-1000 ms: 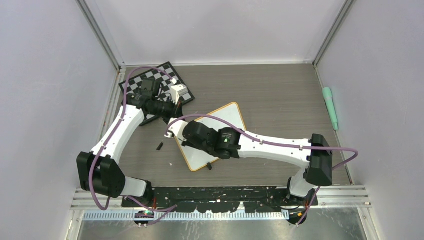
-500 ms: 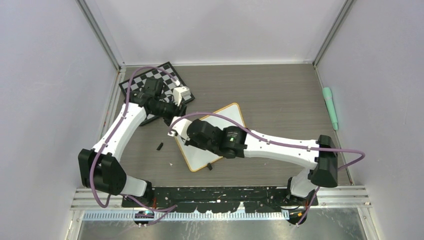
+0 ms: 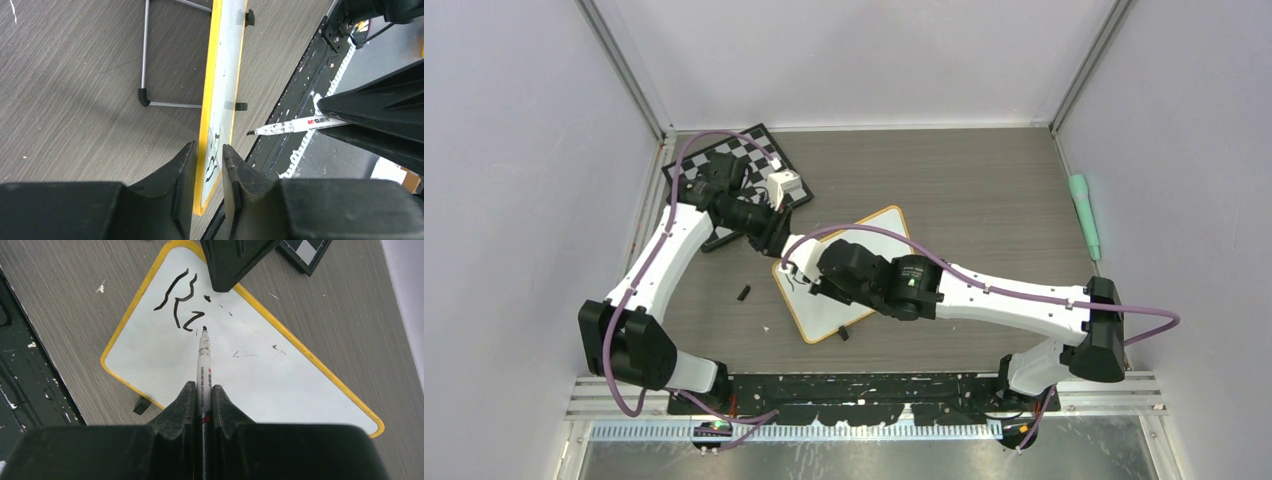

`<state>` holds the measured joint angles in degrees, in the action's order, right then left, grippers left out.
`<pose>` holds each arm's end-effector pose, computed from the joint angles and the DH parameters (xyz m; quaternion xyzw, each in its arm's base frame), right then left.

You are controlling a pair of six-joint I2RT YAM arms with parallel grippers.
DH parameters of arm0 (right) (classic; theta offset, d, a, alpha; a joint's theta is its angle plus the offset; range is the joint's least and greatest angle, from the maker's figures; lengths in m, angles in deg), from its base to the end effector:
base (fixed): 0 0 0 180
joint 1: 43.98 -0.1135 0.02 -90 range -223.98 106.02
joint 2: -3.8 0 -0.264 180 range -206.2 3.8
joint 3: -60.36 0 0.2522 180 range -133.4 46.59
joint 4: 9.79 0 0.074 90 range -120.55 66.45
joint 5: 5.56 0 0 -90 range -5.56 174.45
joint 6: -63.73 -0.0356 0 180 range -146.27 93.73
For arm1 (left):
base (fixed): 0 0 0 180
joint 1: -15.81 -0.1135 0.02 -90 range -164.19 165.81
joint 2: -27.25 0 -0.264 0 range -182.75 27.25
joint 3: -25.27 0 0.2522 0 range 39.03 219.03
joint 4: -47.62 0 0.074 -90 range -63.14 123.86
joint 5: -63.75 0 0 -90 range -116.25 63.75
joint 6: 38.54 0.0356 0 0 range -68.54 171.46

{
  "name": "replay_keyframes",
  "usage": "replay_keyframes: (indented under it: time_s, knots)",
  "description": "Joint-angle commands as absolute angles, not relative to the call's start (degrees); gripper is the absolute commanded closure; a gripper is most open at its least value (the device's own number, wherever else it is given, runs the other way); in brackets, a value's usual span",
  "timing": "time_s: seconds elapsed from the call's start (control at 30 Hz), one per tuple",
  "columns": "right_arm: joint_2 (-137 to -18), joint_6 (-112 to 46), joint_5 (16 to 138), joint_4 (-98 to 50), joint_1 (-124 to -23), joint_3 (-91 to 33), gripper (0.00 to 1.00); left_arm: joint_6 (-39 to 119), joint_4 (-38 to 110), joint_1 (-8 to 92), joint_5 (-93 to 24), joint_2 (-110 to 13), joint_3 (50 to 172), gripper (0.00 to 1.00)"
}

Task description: Write a sentence on the whiteboard

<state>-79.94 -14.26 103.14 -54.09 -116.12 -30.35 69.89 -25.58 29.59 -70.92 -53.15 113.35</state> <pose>0.1112 0.3079 0.3412 -0.5391 0.7047 0.0933 0.4518 0.2534 -0.0879 0.3171 0.3282 0.8461 -0.3631 0.2110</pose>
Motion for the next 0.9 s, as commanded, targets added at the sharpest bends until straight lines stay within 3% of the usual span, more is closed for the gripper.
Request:
replay_keyframes:
  time_s: [0.0, 0.1, 0.5, 0.77, 0.87]
  knots:
    - [-79.59, -15.32, 102.86, -49.85, -115.31, -29.0, 1.0, 69.19, -24.74, 29.25, -73.08, -53.13, 113.31, 0.77]
    - [-79.64, -15.9, 102.91, -48.28, -114.66, -27.85, 1.0, 68.95, -24.4, 29.25, -72.72, -53.29, 113.21, 0.82]
    - [-79.76, -17.22, 102.72, -47.34, -114.28, -27.15, 1.0, 68.74, -23.18, 29.25, -72.31, -53.69, 112.01, 0.82]
    - [-80.73, -17.48, 103.71, -47.59, -114.27, -26.97, 1.0, 68.51, -22.4, 29.25, -71.59, -53.64, 111.47, 0.98]
    - [-81.0, -17.48, 104.53, -47.55, -114.29, -27.06, 1.0, 68.87, -22.09, 29.25, -71.03, -53.45, 111.13, 1.0]
